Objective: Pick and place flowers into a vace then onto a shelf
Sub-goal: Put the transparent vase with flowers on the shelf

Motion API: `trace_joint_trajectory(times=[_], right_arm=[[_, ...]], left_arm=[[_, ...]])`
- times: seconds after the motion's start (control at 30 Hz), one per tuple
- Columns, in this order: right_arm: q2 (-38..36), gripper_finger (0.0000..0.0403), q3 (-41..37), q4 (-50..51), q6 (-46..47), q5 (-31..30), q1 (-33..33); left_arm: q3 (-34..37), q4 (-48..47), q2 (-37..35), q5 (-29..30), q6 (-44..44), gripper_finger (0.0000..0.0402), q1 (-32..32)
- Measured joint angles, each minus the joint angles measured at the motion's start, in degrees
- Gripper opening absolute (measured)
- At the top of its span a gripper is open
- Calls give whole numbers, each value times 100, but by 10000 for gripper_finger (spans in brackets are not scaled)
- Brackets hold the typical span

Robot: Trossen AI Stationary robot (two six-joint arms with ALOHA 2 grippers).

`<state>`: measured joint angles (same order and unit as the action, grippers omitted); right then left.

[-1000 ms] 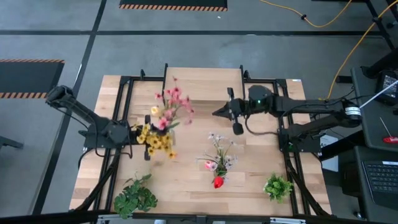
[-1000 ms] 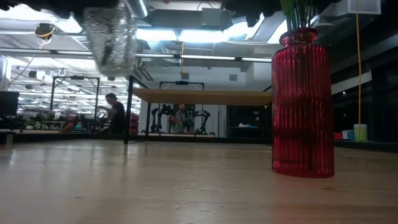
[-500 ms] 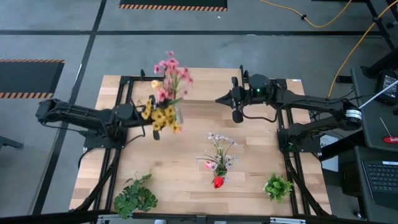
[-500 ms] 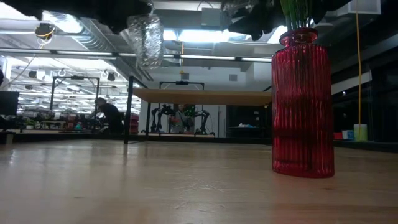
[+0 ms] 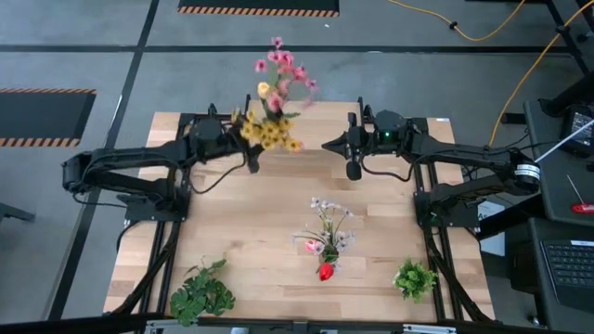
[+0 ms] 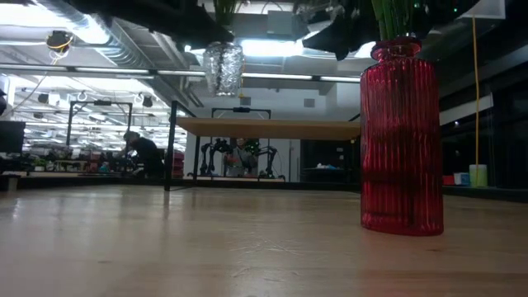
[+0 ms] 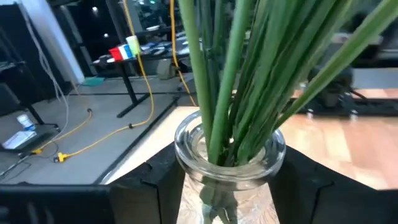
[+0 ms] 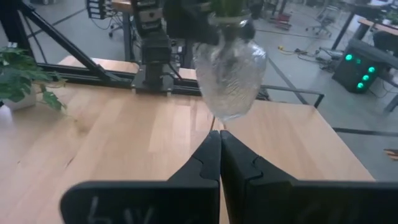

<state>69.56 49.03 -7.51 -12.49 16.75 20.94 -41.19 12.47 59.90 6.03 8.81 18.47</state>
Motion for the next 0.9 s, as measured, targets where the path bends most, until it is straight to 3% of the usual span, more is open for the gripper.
trace_joint_trajectory(times=[0.3, 0.6, 0.83, 0.9], right_arm=[[4, 3, -292, -378, 120, -11, 25], [9, 3, -988, -1653, 27, -13, 27], [9, 3, -1086, -1718, 198, -13, 27], [9, 3, -1085, -1764, 189, -13, 27]], left_arm=[[-294, 72, 433, -363, -161, 183, 890], [-354, 723, 1055, -1205, -357, 183, 1561], [-387, 1013, 1355, -1241, -470, 183, 1872], [-541, 971, 1444, -1512, -669, 183, 1978]])
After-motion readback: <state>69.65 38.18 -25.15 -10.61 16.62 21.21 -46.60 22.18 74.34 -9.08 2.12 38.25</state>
